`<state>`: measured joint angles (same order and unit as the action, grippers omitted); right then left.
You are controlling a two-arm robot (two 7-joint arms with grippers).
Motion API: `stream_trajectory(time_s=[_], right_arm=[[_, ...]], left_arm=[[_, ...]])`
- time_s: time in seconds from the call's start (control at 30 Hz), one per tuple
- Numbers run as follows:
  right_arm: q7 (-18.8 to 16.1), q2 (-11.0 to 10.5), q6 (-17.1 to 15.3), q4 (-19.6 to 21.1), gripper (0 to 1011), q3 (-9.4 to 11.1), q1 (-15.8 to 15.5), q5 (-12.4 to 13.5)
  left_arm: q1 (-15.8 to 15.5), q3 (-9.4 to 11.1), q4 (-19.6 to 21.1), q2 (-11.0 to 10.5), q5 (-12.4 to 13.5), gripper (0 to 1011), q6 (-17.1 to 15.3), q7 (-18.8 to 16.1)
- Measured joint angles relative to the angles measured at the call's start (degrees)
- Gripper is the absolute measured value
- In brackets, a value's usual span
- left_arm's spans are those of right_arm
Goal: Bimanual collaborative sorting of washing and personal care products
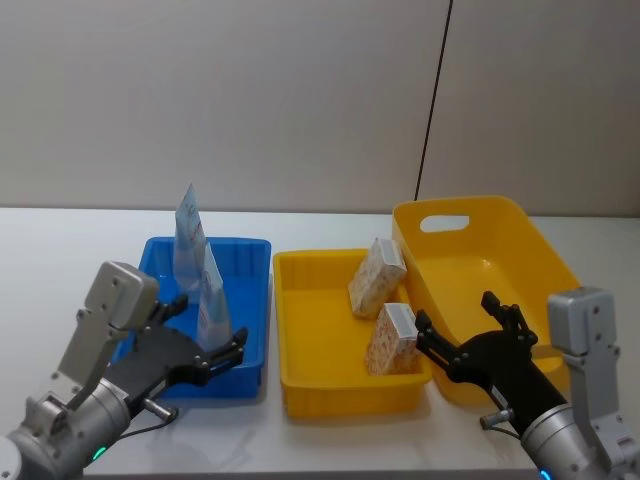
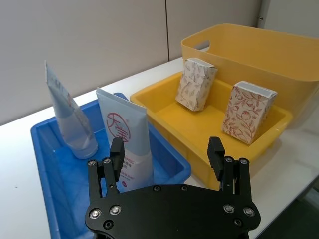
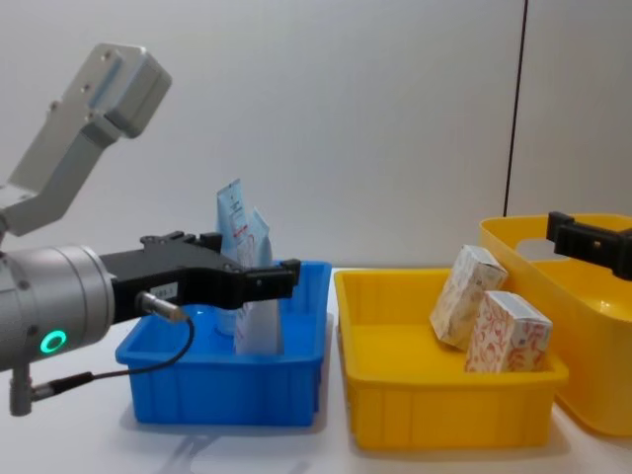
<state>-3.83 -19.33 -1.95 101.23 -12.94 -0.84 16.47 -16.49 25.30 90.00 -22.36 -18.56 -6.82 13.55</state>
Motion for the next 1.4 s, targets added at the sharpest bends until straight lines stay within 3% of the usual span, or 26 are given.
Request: stream_trajectory(time_s=[0.5, 0.83, 1.4], right_arm=[[0.00, 0.00, 0.00, 0.00, 1002, 0.00, 0.00, 0.00], [0.00, 0.00, 0.00, 0.00, 1002, 0.00, 0.00, 0.00], [0.00, 0.00, 0.00, 0.00, 1002, 0.00, 0.00, 0.00]], left_arm=[[-3.14, 1.16, -5.51, 2.86, 1.69, 1001, -0.79, 0.30], [-6.50, 1.50, -11.76, 6.22, 2.72, 1001, -0.67, -0.33], [-10.50, 0.09, -19.81, 9.90, 3.55, 1001, -0.66, -2.51]])
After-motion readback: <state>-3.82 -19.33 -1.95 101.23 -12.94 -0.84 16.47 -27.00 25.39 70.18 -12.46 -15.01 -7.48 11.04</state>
